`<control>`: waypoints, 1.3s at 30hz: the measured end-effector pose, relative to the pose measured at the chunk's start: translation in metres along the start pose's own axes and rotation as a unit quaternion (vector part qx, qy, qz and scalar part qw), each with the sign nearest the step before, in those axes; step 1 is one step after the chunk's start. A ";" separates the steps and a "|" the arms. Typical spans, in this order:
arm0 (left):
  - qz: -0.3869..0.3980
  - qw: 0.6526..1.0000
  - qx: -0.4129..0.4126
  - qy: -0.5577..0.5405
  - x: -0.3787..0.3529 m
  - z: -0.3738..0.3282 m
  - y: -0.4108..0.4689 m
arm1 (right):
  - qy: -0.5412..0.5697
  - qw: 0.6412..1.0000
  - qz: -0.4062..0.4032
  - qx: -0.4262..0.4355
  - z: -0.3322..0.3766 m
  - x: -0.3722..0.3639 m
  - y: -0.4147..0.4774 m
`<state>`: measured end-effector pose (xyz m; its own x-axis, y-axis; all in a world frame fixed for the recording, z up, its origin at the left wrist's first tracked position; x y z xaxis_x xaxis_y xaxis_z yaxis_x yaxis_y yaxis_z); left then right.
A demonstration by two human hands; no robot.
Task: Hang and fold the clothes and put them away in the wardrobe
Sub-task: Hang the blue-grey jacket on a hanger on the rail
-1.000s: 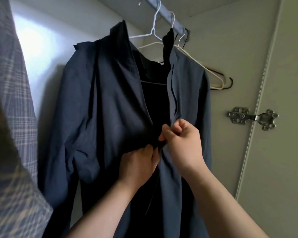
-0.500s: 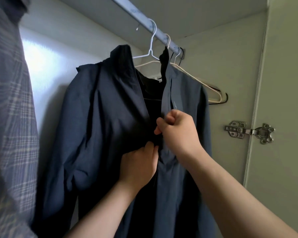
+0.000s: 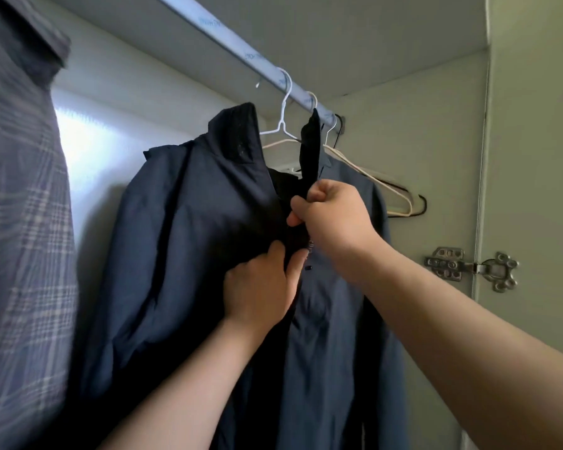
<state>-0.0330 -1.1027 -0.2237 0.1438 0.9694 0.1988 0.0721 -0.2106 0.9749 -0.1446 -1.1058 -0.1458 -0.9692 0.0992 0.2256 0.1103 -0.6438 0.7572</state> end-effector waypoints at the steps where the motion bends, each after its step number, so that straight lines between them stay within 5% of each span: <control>1: 0.003 1.000 -0.009 -0.011 -0.003 -0.002 0.002 | 0.000 1.000 0.001 -0.003 0.002 0.000 0.001; 6: 0.005 0.999 -0.040 -0.036 -0.014 -0.002 -0.006 | 0.062 0.996 -0.018 -0.054 0.012 0.019 0.023; 15: -0.009 1.000 0.016 -0.010 0.000 0.012 0.037 | 0.015 0.998 0.007 -0.055 0.020 0.011 0.032; 27: -0.014 0.997 -0.039 -0.066 -0.010 0.008 0.042 | 0.021 0.991 0.011 -0.134 0.035 0.008 0.053; 33: 0.035 0.998 -0.019 -0.044 -0.012 0.013 0.052 | 0.004 0.993 0.014 -0.119 0.045 0.015 0.059; 39: -0.003 0.999 -0.016 -0.043 0.005 0.010 0.092 | -0.031 0.995 0.035 -0.090 0.045 0.016 0.059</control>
<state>-0.0159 -1.1184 -0.1339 0.2279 0.9559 0.1854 0.0424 -0.1999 0.9789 -0.1441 -1.1086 -0.0699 -0.9448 0.0921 0.3144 0.1297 -0.7760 0.6173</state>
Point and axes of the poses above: each hand's wrist, its own y-axis towards the middle knuckle, its own x-axis out of the back of the hand, z = x × y, the point moved 9 cm from there along y, towards the middle knuckle, and after that the axes turned 2 degrees about z, right-handed, at the moved point
